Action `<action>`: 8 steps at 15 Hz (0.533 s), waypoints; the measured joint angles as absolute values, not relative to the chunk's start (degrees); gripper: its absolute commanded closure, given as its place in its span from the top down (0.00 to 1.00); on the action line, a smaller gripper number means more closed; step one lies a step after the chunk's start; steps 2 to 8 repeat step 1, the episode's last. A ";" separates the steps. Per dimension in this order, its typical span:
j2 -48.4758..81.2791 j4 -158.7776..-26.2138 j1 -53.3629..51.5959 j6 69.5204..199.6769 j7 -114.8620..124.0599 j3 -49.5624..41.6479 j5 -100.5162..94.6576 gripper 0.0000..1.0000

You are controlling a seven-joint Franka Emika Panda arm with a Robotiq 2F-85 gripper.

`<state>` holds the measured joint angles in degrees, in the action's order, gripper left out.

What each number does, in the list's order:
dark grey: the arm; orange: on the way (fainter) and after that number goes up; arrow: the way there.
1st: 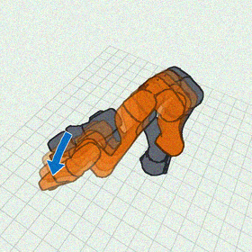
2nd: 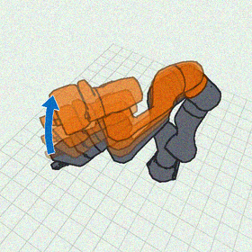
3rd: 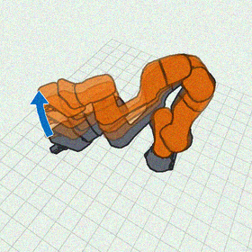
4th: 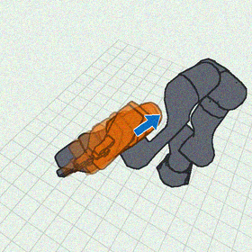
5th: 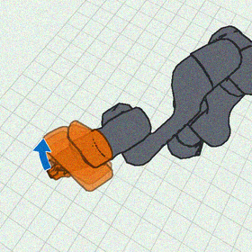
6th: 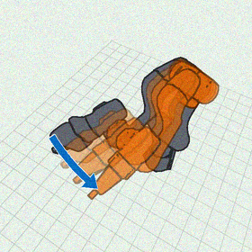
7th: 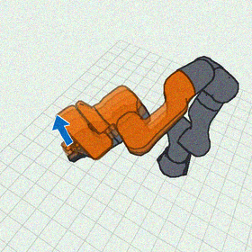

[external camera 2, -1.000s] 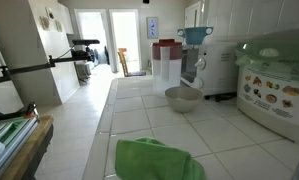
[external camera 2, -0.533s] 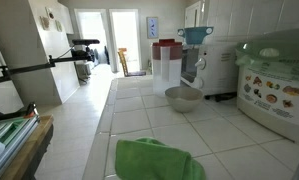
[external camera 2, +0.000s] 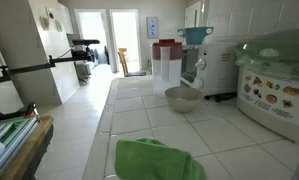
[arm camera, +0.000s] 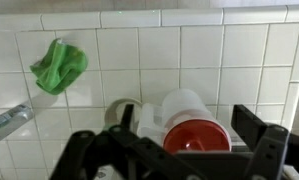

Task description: Put the red lid on the plastic jug

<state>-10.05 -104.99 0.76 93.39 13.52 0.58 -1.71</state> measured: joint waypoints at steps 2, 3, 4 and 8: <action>-10.08 -105.04 0.76 93.44 13.63 0.58 -1.71 1.00; -10.08 -105.04 0.76 93.44 13.63 0.58 -1.71 1.00; -10.08 -105.04 0.76 93.44 13.63 0.58 -1.71 1.00; -10.08 -105.04 0.76 93.44 13.63 0.58 -1.71 1.00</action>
